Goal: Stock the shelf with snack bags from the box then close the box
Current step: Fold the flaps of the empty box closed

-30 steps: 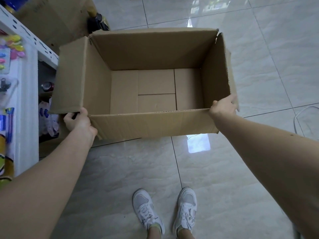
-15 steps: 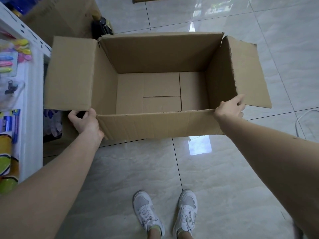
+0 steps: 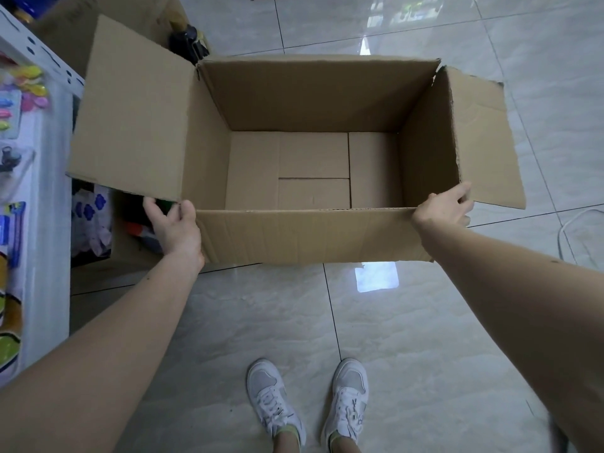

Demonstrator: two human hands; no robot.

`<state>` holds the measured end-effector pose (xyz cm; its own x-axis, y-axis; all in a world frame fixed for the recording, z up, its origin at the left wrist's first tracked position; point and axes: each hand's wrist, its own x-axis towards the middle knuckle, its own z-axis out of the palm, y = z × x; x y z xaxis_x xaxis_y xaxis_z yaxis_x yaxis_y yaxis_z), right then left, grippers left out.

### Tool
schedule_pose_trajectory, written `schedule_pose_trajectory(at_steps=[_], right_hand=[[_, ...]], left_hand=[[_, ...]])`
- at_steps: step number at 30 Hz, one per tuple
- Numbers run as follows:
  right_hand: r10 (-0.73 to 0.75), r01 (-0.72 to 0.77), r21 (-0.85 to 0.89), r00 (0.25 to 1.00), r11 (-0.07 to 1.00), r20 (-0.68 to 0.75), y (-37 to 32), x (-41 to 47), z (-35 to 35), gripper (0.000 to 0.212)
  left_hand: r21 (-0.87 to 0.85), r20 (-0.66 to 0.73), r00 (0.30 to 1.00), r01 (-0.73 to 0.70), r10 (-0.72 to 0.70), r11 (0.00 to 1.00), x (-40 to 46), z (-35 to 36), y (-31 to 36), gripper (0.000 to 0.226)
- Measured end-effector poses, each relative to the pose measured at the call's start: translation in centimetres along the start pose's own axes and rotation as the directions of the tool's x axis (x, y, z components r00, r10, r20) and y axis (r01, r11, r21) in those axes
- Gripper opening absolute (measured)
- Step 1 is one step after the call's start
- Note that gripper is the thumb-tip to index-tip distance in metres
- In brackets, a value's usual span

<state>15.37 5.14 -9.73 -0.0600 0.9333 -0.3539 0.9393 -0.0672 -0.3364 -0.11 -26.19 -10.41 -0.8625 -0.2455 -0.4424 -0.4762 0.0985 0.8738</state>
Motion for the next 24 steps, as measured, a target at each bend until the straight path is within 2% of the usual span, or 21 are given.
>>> schedule_pose_trajectory(at_steps=[3, 5, 7, 11, 16, 18, 20, 24], right_hand=[[-0.017, 0.018, 0.010, 1.000, 1.000, -0.015, -0.3, -0.3, 0.0, 0.059], [-0.037, 0.037, 0.014, 0.999, 0.999, -0.029, -0.4, -0.5, 0.0, 0.058], [-0.052, 0.053, 0.019, 0.998, 0.998, -0.028, -0.5, -0.9, 0.0, 0.059], [-0.099, 0.100, -0.018, 0.995, 0.995, 0.019, -0.3, -1.8, -0.1, 0.060], [-0.231, 0.240, -0.132, 0.970, 0.962, 0.079, 0.6, -2.8, -0.5, 0.053], [-0.353, 0.358, -0.184, 0.934, 0.916, 0.061, 1.3, -3.1, -0.8, 0.044], [-0.482, 0.493, -0.254, 0.869, 0.832, 0.108, 2.0, -3.1, -1.2, 0.035], [-0.510, 0.558, -0.199, 0.825, 0.806, 0.245, 2.7, -2.8, -2.6, 0.038]], left_hand=[[0.234, 0.137, 0.980, -0.173, 0.143, 0.957, -0.5, -0.9, -0.1, 0.062], [0.447, 0.292, 0.931, -0.336, 0.220, 0.829, -0.5, -1.6, 0.2, 0.060], [0.576, 0.395, 0.898, -0.405, 0.192, 0.710, -0.3, -1.9, 0.7, 0.061], [0.696, 0.408, 0.907, -0.380, 0.101, 0.609, 0.7, -2.2, 1.3, 0.071], [0.770, 0.379, 0.924, -0.348, 0.056, 0.535, 1.3, -2.5, 2.4, 0.064], [0.797, 0.370, 0.929, -0.330, 0.023, 0.506, 1.4, -2.4, 3.0, 0.063], [0.823, 0.360, 0.933, -0.320, 0.005, 0.469, 1.3, -2.2, 3.7, 0.063], [0.875, 0.330, 0.941, -0.276, -0.073, 0.398, 1.3, -2.1, 5.3, 0.061]])
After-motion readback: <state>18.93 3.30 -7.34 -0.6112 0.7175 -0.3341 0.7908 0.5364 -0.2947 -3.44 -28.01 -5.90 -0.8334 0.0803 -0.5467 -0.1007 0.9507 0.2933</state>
